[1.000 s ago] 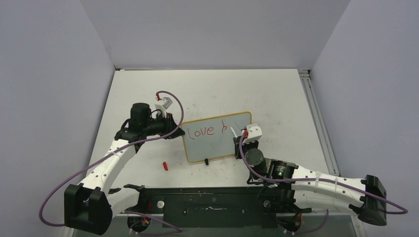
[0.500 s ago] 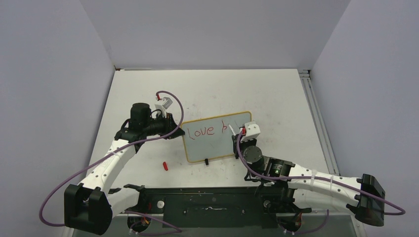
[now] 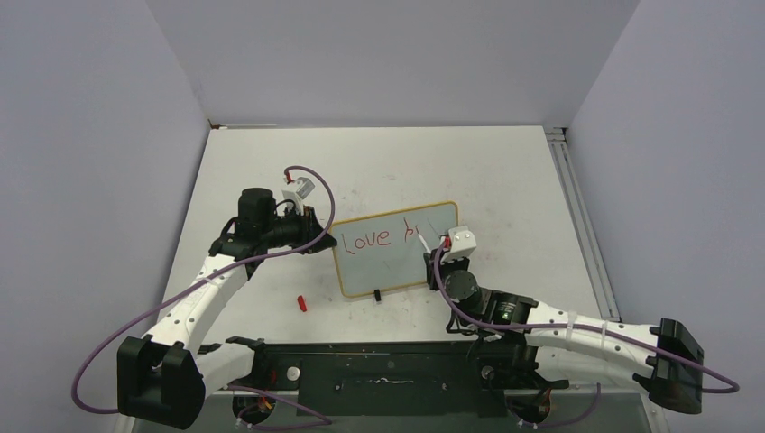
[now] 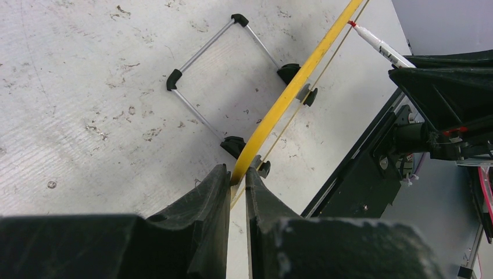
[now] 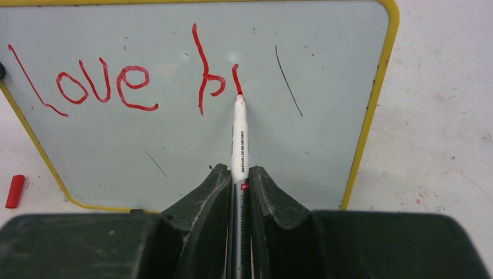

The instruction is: Write a sentence on the whiteboard

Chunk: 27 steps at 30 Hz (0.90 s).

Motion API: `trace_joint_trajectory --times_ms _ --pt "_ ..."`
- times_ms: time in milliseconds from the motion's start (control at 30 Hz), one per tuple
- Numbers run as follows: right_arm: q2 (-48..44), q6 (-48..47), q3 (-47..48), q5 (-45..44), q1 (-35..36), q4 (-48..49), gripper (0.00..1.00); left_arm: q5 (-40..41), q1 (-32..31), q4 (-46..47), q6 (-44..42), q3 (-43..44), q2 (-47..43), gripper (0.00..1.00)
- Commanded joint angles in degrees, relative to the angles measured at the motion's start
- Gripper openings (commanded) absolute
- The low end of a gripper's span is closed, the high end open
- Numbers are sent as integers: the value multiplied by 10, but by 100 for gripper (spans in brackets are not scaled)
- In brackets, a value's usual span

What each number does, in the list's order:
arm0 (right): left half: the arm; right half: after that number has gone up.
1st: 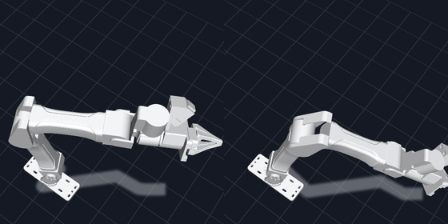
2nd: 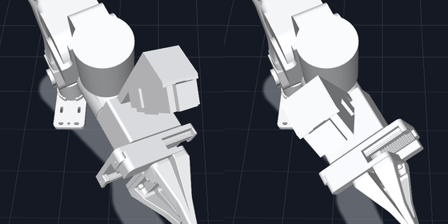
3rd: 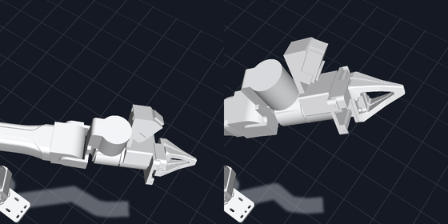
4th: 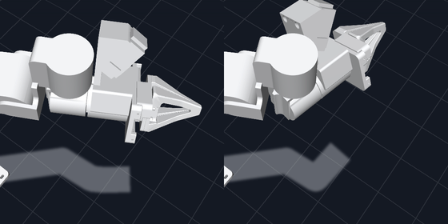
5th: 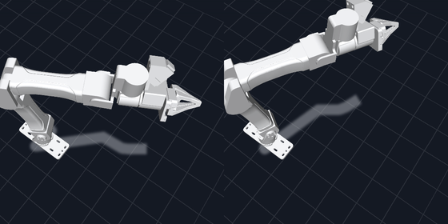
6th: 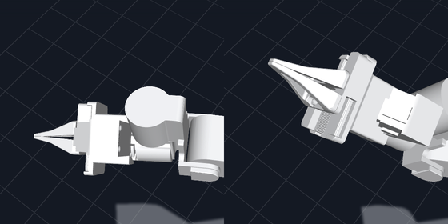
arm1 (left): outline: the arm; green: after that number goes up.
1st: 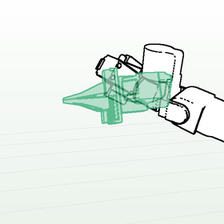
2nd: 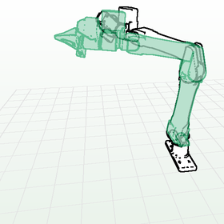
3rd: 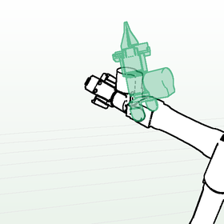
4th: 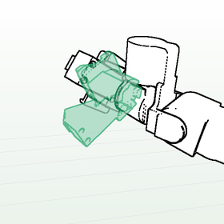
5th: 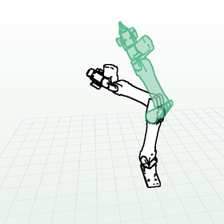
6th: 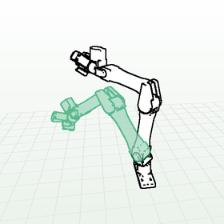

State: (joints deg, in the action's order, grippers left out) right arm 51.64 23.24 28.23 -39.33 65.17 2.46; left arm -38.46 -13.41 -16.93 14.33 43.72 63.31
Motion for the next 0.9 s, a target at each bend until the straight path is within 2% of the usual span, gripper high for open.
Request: trace_joint_trajectory --times_ms 0,267,500,867 --pt "-15 30 -14 2 -4 -17 5 2 0 0 -3 14 -11 10" --pt "-35 23 -9 -2 11 -20 5 3 0 0 -3 15 -11 10" --pt "-36 8 16 -56 54 -23 5 4 0 0 -3 15 -11 10" --pt "-14 -50 39 -60 37 31 5 4 0 0 -2 14 -12 10"
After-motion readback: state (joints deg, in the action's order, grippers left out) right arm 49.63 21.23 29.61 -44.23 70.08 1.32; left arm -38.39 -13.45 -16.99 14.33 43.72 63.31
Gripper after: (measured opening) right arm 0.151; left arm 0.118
